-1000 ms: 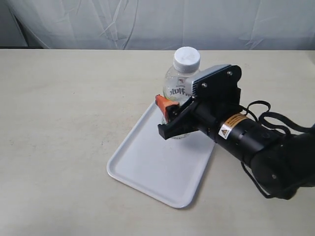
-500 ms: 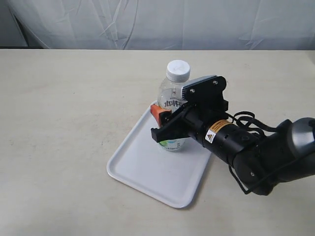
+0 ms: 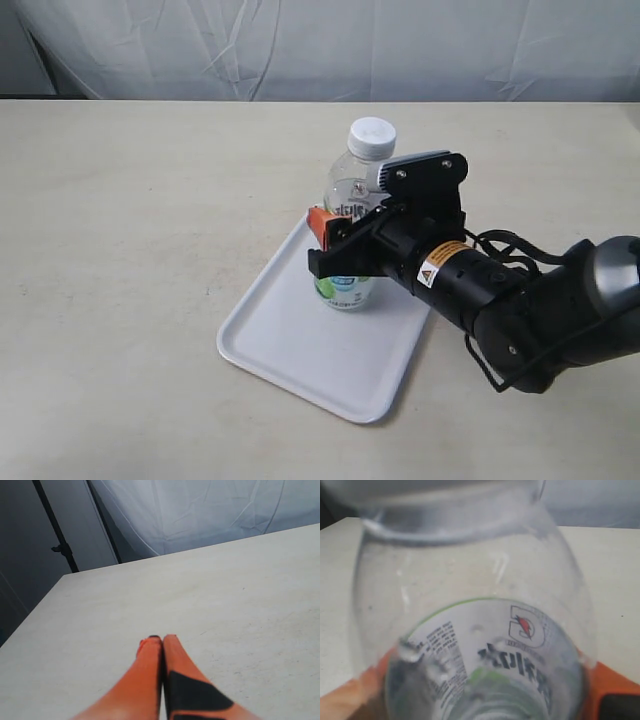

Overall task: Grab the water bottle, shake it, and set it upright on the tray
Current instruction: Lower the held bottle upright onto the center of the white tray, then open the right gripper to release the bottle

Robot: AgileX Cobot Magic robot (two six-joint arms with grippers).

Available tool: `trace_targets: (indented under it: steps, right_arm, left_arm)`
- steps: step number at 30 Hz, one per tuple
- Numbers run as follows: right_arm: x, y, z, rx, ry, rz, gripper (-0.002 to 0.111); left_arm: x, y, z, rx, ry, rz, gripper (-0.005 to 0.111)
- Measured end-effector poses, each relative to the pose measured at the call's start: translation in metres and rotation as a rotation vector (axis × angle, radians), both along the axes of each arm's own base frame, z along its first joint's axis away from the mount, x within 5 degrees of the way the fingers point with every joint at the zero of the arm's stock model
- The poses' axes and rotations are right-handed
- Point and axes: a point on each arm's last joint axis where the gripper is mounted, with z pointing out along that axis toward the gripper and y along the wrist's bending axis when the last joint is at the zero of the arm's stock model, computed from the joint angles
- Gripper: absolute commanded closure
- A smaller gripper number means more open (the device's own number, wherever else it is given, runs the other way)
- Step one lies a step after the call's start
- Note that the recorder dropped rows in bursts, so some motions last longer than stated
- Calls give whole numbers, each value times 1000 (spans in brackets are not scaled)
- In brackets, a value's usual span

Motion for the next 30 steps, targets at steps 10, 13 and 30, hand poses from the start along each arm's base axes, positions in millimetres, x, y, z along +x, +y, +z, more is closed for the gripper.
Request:
trace_targets:
  steps: [10,13,30]
  right_arm:
    - [-1,1,-1,-23,20,15,102]
    - [-1,1,-1,-25,21,17,81]
    - [-2,2,-11,-98,124,29,23]
  left_arm:
    - [0,0,0,0,0,0,107]
    - [0,0,0,0,0,0,107]
    - [0,0,0,0,0,0,107]
